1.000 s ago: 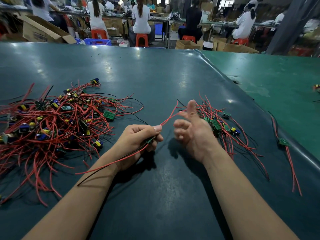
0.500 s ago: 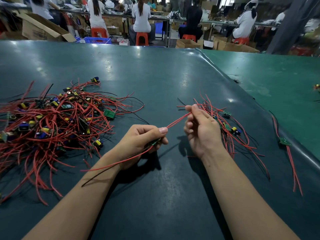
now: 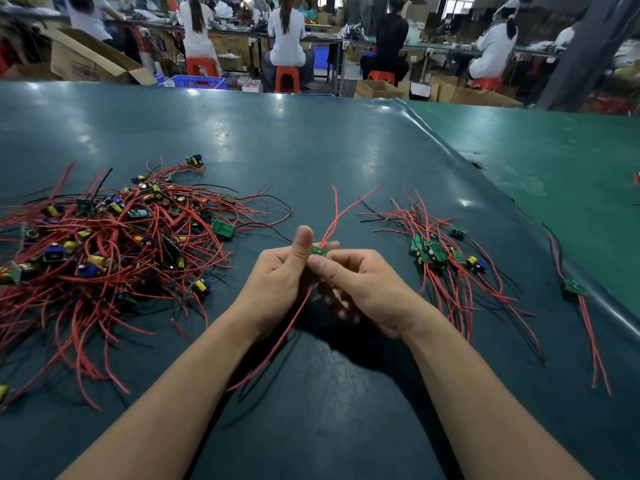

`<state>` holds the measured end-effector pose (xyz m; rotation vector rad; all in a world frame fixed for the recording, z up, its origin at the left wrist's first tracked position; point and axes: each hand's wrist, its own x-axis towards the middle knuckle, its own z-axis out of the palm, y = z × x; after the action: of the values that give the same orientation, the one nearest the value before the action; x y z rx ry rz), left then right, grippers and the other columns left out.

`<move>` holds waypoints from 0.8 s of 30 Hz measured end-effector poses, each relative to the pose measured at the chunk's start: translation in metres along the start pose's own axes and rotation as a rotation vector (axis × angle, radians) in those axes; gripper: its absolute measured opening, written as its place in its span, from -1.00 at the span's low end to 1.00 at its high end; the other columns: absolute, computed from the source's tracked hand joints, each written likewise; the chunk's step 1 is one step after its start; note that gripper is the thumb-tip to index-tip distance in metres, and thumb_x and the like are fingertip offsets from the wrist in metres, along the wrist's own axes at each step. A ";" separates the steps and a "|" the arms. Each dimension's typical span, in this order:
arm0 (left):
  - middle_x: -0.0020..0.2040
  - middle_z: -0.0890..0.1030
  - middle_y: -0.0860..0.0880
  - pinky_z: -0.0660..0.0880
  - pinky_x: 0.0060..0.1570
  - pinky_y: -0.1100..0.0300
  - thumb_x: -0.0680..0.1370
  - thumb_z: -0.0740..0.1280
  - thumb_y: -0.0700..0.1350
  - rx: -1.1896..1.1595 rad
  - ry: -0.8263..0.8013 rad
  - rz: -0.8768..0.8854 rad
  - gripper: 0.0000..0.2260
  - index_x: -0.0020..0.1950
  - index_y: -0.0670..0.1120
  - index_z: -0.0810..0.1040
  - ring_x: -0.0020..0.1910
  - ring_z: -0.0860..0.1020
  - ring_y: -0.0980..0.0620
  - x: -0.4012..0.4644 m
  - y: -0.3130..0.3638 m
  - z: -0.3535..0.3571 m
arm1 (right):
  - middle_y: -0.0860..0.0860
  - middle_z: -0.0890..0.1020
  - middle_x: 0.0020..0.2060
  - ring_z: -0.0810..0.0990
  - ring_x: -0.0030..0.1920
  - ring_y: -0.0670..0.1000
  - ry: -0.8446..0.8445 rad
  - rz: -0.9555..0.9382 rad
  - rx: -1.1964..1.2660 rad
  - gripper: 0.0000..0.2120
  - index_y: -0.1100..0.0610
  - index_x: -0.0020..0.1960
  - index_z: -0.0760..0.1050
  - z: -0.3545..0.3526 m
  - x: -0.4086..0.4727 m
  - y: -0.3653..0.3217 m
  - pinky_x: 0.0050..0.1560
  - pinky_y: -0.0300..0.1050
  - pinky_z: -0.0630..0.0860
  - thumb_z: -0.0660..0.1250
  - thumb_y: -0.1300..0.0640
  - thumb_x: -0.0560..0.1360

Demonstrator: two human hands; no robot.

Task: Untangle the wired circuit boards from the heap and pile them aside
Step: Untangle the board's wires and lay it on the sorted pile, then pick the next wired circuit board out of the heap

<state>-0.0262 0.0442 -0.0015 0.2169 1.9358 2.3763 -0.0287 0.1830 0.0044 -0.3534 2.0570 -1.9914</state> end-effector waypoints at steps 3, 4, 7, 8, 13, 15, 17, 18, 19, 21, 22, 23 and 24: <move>-0.40 0.42 -0.01 0.16 -0.54 0.32 0.55 0.06 0.24 -0.028 0.234 0.097 -0.46 0.03 -0.13 0.65 -0.50 0.27 0.09 0.007 0.002 -0.005 | -0.03 0.48 -0.54 0.36 -0.63 -0.12 0.219 -0.106 0.151 -0.81 0.15 -0.19 0.58 -0.005 0.002 -0.007 -0.63 -0.37 0.20 0.38 0.04 0.51; -0.41 0.38 0.00 0.12 -0.54 0.33 0.60 0.04 0.22 -0.049 0.316 0.130 -0.47 0.01 -0.14 0.65 -0.52 0.23 0.11 0.009 0.003 -0.008 | -0.02 0.52 -0.50 0.39 -0.60 -0.11 0.261 -0.130 0.253 -0.78 0.20 -0.14 0.59 -0.009 0.003 -0.010 -0.62 -0.35 0.22 0.41 0.02 0.46; -0.45 0.38 0.04 0.14 -0.53 0.32 0.66 0.01 0.19 -0.112 0.485 0.181 -0.45 -0.09 -0.14 0.65 -0.55 0.23 0.13 0.012 0.004 -0.016 | 0.05 0.65 -0.38 0.53 -0.51 -0.08 0.399 -0.190 0.486 -0.76 0.26 -0.07 0.57 -0.018 0.005 -0.017 -0.57 -0.31 0.35 0.43 0.08 0.41; -0.46 0.39 0.04 0.16 -0.53 0.31 0.66 0.00 0.20 -0.120 0.514 0.192 -0.44 -0.11 -0.13 0.64 -0.55 0.25 0.13 0.013 0.003 -0.018 | 0.05 0.68 -0.35 0.58 -0.47 -0.08 0.456 -0.205 0.537 -0.82 0.25 -0.08 0.57 -0.021 0.005 -0.018 -0.55 -0.32 0.39 0.42 0.12 0.44; -0.50 0.39 0.03 0.17 -0.52 0.29 0.69 0.04 0.13 -0.128 0.635 0.197 -0.45 -0.30 -0.12 0.59 -0.55 0.27 0.11 0.015 0.003 -0.024 | 0.10 0.71 -0.14 0.72 -0.24 -0.04 0.701 -0.204 1.024 -0.95 0.24 -0.05 0.57 -0.031 0.005 -0.019 -0.38 -0.35 0.55 0.34 0.26 0.55; -0.50 0.38 0.03 0.17 -0.52 0.26 0.69 0.08 0.09 -0.056 0.621 0.208 -0.48 -0.31 -0.13 0.58 -0.54 0.27 0.11 0.016 0.002 -0.024 | 0.14 0.69 -0.11 0.72 -0.26 -0.03 0.706 -0.119 1.145 -0.90 0.28 -0.02 0.53 -0.031 0.005 -0.017 -0.38 -0.35 0.56 0.30 0.24 0.59; -0.47 0.38 -0.01 0.19 -0.51 0.24 0.69 0.13 0.03 0.103 0.613 0.263 -0.54 -0.29 -0.14 0.58 -0.52 0.28 0.10 0.014 0.001 -0.024 | 0.19 0.67 -0.03 0.72 -0.29 -0.01 0.681 -0.049 1.180 -0.82 0.28 0.08 0.49 -0.028 0.005 -0.012 -0.40 -0.35 0.56 0.21 0.17 0.65; -0.46 0.38 -0.05 0.22 -0.49 0.22 0.68 0.15 0.00 0.199 0.617 0.303 -0.57 -0.29 -0.15 0.59 -0.51 0.29 0.08 0.013 0.001 -0.024 | 0.22 0.64 0.06 0.72 -0.28 0.02 0.677 -0.036 1.179 -0.74 0.31 0.17 0.46 -0.028 0.006 -0.010 -0.40 -0.34 0.57 0.15 0.12 0.67; -0.45 0.38 -0.08 0.25 -0.45 0.18 0.68 0.17 -0.01 0.295 0.623 0.335 -0.59 -0.28 -0.14 0.59 -0.49 0.30 0.05 0.012 0.000 -0.025 | 0.25 0.61 0.14 0.72 -0.26 0.06 0.688 -0.037 1.172 -0.69 0.34 0.21 0.43 -0.029 0.006 -0.009 -0.40 -0.32 0.57 0.12 0.10 0.69; -0.45 0.41 -0.05 0.32 -0.37 0.09 0.65 0.20 0.01 0.506 0.625 0.374 -0.64 -0.26 -0.10 0.59 -0.46 0.35 -0.01 0.010 -0.002 -0.026 | 0.28 0.59 0.16 0.71 -0.22 0.12 0.711 -0.028 1.138 -0.74 0.35 0.12 0.44 -0.031 0.007 -0.009 -0.39 -0.28 0.59 0.13 0.15 0.68; -0.44 0.44 0.00 0.35 -0.34 0.08 0.63 0.21 0.04 0.652 0.635 0.389 -0.66 -0.24 -0.09 0.59 -0.42 0.40 -0.04 0.009 -0.004 -0.027 | 0.27 0.61 0.10 0.70 -0.23 0.12 0.702 -0.010 1.107 -0.80 0.33 0.04 0.46 -0.030 0.007 -0.010 -0.40 -0.28 0.58 0.16 0.19 0.67; -0.40 0.48 0.02 0.36 -0.34 0.09 0.61 0.24 0.05 0.834 0.660 0.412 -0.70 -0.22 -0.07 0.58 -0.35 0.45 -0.06 0.008 -0.005 -0.027 | 0.23 0.65 -0.01 0.69 -0.27 0.08 0.678 0.010 1.063 -0.83 0.30 -0.03 0.49 -0.029 0.007 -0.010 -0.43 -0.29 0.56 0.19 0.22 0.64; -0.34 0.52 0.03 0.33 -0.33 0.12 0.59 0.29 0.05 1.028 0.697 0.443 -0.75 -0.19 -0.06 0.58 -0.26 0.48 -0.08 0.006 -0.005 -0.027 | 0.16 0.67 -0.14 0.68 -0.34 0.03 0.652 0.029 1.010 -0.84 0.26 -0.06 0.52 -0.026 0.007 -0.011 -0.47 -0.30 0.53 0.21 0.23 0.62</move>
<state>-0.0365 0.0203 -0.0110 -0.2028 3.6219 1.4280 -0.0446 0.2048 0.0158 0.5832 0.9664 -3.0266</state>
